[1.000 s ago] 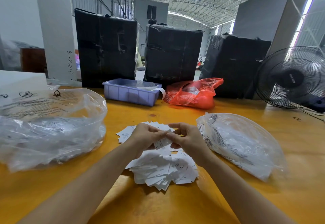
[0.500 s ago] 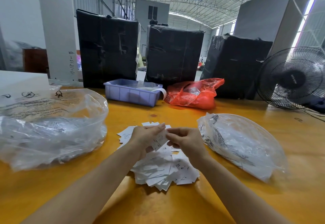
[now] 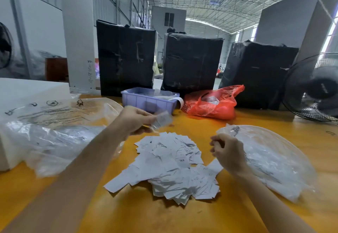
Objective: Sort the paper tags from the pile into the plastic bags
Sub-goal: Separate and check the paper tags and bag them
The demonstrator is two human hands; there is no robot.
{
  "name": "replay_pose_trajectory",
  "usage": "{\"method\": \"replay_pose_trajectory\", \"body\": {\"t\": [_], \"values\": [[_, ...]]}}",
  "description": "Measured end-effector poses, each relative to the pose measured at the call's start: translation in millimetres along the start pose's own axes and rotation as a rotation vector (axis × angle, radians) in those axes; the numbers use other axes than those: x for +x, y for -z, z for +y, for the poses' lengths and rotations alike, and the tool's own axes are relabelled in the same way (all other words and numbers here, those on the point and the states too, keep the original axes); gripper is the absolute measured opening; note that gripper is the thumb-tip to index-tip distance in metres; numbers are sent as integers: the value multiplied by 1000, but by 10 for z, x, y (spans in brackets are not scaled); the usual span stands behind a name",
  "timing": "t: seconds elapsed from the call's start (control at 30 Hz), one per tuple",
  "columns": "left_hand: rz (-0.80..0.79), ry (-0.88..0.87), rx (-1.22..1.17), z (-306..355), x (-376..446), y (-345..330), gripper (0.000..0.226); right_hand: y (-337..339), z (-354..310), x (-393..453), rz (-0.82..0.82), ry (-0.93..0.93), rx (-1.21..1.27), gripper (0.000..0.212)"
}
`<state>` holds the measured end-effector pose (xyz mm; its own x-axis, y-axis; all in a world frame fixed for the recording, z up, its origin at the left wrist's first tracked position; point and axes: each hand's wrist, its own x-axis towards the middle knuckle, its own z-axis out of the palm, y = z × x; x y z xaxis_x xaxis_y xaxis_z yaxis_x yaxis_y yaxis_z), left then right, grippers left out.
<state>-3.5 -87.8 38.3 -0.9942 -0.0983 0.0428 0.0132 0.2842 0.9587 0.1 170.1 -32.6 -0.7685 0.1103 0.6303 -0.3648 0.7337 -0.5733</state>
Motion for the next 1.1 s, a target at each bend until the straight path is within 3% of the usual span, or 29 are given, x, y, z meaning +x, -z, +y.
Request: {"method": "replay_pose_trajectory", "body": {"t": [0.13, 0.23, 0.3, 0.37, 0.43, 0.5, 0.67, 0.73, 0.83, 0.97, 1.1], "values": [[472, -143, 318, 18, 110, 756, 13, 124, -123, 89, 289, 290, -92, 13], [659, 4, 644, -196, 127, 1140, 24, 396, -14, 217, 423, 172, -232, 14], [654, 99, 785, -339, 110, 1187, 24, 599, 229, 290, 296, -67, -367, 17], [610, 188, 857, -439, 114, 1157, 24, 735, 524, 300, 45, -323, -536, 17], [586, 241, 884, -469, 125, 1129, 24, 775, 721, 245, -138, -440, -672, 30], [583, 247, 903, -426, 137, 1093, 28, 746, 810, 183, -222, -495, -697, 37], [658, 101, 931, -191, 150, 775, 34, 675, 813, 151, -101, -511, -562, 10], [657, -19, 910, -93, 142, 579, 31, 687, 798, 144, -44, -510, -492, 11], [592, -223, 923, -8, 102, 267, 35, 686, 802, 153, 8, -513, -433, 12], [496, -464, 916, -15, -20, -171, 31, 630, 829, 104, -85, -558, -534, 19], [341, -598, 872, -120, -95, -545, 29, 628, 845, 119, 114, -500, -331, 18]]}}
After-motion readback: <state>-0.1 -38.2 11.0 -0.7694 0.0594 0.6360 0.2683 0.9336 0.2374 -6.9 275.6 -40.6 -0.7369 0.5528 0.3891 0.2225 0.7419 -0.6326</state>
